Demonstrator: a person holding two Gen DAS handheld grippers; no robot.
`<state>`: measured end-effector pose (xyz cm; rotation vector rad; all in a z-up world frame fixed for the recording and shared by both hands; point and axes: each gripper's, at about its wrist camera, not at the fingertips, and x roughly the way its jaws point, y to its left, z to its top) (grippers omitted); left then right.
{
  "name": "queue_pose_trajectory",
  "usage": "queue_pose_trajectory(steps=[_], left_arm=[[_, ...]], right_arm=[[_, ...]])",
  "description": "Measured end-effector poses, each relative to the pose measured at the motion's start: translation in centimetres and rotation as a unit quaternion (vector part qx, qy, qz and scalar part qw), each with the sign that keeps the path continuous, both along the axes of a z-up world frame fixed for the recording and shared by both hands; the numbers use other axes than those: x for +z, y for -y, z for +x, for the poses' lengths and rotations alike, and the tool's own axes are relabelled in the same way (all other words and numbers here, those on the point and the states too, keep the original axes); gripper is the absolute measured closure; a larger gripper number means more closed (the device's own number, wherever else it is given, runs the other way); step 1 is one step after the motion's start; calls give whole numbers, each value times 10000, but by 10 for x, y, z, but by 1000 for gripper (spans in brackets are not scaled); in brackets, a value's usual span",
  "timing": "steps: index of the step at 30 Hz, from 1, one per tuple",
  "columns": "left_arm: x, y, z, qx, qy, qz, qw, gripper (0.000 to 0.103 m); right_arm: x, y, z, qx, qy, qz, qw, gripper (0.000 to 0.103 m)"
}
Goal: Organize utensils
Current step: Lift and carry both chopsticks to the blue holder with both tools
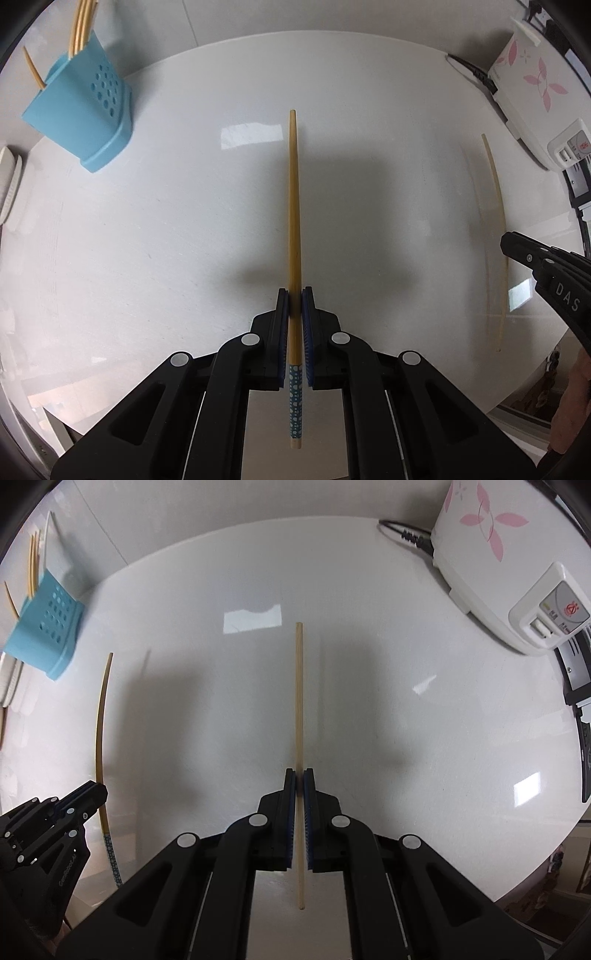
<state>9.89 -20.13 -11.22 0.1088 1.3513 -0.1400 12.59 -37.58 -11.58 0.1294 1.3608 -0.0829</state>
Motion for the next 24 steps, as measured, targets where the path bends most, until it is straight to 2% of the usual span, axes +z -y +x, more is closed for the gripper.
queue_pose_trajectory(steps=[12, 24], left_arm=[[38, -38, 6, 215, 509, 12, 9985, 96], [82, -80, 14, 527, 1144, -82, 9920, 96]], right_arm=[[41, -25, 14, 229, 644, 41, 9977, 100], [74, -69, 41, 524, 1109, 99, 9924, 99]])
